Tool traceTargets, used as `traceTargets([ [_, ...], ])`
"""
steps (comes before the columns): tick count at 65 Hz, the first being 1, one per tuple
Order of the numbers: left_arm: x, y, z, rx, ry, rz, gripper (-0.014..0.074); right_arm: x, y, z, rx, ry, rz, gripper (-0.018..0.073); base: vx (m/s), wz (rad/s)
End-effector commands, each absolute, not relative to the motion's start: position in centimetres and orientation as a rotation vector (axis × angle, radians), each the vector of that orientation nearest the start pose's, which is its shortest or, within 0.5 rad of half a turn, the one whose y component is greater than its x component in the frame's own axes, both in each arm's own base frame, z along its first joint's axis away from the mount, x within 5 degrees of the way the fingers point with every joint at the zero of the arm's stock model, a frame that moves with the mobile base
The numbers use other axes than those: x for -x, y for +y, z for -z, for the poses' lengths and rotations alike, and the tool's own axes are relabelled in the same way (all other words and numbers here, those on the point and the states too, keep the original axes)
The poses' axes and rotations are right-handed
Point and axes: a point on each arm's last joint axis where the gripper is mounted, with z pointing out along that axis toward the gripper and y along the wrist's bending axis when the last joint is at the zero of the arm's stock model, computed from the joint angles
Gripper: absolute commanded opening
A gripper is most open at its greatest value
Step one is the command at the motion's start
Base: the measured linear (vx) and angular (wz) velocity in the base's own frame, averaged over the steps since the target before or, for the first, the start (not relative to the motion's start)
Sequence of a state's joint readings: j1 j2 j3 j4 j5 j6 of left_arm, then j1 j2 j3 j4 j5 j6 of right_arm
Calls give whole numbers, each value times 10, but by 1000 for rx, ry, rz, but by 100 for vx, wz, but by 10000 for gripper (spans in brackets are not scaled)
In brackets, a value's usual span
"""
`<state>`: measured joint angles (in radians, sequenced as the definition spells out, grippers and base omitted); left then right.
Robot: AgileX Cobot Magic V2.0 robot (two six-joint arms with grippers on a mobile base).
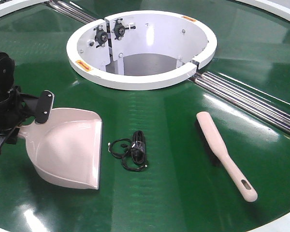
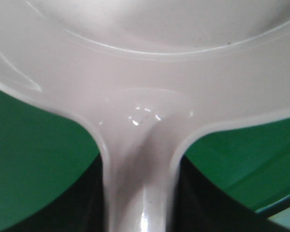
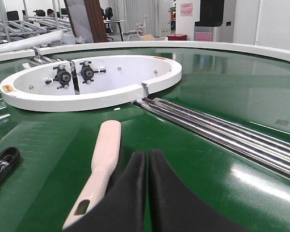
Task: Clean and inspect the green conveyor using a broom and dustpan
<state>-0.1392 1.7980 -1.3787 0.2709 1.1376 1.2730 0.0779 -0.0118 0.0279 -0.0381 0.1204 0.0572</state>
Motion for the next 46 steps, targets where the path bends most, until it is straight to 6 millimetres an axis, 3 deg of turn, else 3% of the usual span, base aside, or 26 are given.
traceTargets([
  [1,-354,-28,-264,-2086,2285,-505,-8,-56,4,-200,46,1534,-63,-9,0,0],
  [46,-359,-28,-255,-2099,2280,-508,-7,-56,4,-200,46,1534,-63,-9,0,0],
])
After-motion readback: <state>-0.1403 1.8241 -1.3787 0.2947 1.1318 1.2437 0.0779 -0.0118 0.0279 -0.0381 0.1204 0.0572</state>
